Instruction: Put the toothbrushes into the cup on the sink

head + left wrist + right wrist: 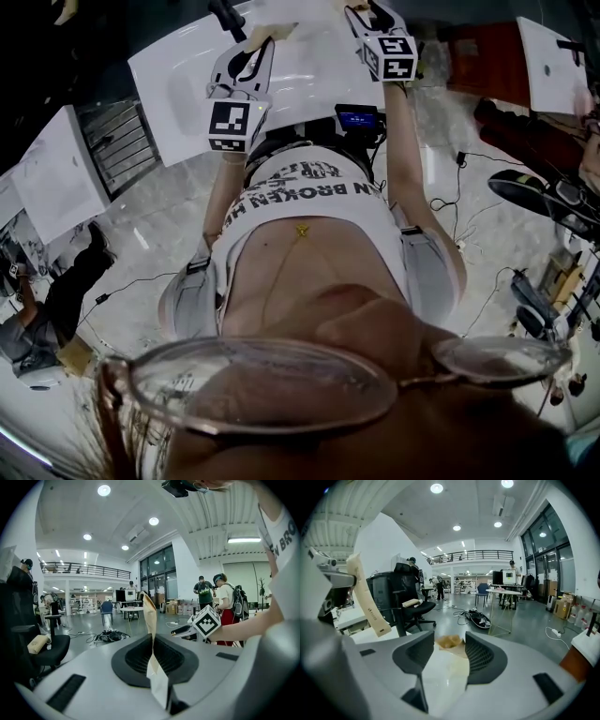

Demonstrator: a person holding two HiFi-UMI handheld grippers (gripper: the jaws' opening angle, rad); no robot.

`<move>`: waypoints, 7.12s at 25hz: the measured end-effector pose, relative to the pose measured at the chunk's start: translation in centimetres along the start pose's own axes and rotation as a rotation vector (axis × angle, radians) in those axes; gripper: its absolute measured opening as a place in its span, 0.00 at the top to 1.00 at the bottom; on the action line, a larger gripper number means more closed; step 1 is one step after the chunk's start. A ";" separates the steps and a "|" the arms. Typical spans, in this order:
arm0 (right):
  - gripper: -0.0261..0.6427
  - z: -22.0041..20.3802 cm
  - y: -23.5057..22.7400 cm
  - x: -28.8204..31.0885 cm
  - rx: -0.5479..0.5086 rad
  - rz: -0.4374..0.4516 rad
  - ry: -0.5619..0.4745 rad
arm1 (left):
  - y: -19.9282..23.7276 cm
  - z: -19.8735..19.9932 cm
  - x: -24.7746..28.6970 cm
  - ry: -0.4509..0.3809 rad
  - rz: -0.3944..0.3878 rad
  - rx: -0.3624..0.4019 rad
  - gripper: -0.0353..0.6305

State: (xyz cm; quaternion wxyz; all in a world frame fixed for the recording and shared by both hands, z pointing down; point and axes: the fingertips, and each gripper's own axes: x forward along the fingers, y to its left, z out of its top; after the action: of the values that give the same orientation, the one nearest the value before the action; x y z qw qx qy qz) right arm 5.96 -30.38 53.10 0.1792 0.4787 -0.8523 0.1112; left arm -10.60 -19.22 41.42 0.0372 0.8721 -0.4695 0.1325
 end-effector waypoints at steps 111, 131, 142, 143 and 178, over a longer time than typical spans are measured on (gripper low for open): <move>0.90 -4.6 -3.5 -18.4 0.287 -0.320 -0.070 | -7.7 -7.5 22.7 0.123 -0.356 0.266 0.81; 0.91 -2.2 0.1 -14.5 0.168 -0.155 -0.072 | -8.7 -5.0 13.4 0.097 -0.300 0.141 0.93; 0.91 0.2 4.9 -12.4 0.070 0.025 -0.137 | -8.6 -3.9 7.3 0.063 -0.227 0.015 0.93; 0.91 0.4 5.2 -12.4 0.058 0.047 -0.146 | -8.6 -3.8 6.9 0.060 -0.219 0.005 0.93; 0.91 5.2 9.4 -12.8 -0.069 0.138 -0.252 | -7.3 -0.5 3.3 -0.039 -0.160 -0.046 0.93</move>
State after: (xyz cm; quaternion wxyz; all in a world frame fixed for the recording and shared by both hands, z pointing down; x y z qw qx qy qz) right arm 2.95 -17.48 42.94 0.0791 0.4227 -0.9022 0.0330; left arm -2.91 -17.68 43.21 0.0586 0.9081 -0.4019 0.1015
